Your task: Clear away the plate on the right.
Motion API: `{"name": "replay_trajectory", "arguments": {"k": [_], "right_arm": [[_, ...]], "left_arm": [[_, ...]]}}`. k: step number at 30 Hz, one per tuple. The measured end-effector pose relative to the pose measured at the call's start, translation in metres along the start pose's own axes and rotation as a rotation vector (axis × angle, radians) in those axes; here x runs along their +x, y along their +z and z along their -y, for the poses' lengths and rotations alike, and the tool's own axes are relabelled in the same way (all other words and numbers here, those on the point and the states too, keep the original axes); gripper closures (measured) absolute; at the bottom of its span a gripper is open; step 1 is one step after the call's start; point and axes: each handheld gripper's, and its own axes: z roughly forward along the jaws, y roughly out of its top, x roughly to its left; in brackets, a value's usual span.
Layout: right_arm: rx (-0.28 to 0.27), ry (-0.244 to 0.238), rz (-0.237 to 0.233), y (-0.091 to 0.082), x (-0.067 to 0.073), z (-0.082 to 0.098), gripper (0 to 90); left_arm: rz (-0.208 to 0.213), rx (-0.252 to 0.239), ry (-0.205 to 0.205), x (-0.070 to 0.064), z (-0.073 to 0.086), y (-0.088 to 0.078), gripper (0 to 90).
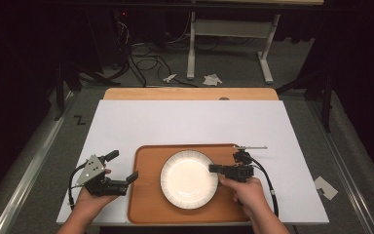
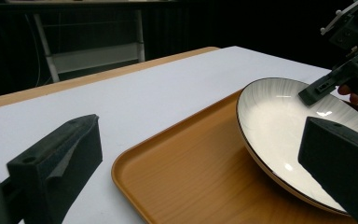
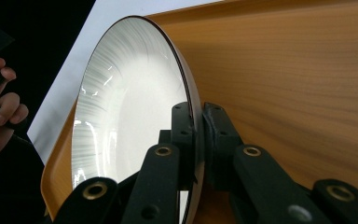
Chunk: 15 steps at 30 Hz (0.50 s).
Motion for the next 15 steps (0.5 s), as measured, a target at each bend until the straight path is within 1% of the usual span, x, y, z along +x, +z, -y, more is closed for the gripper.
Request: {"name": "replay_trajectory", "arguments": {"k": [4,9,15], "right_arm": [[0.003,-0.005,0.010,0.0004,0.0005,0.0001,85.0],[0.006,0.003,0.005,0.0007,-0.0009,0.0002,84.1],[0.016,0.000,0.020,0.0013,-0.0014,0.0001,82.9]], "left_arm": [[0.000,0.000,0.003,-0.0004,-0.0001,-0.0002,0.5],[0.001,0.001,0.003,-0.0005,-0.0001,0.0000,0.5],[0.003,0.001,0.002,-0.0005,-0.0001,0.0002,0.5]]}}
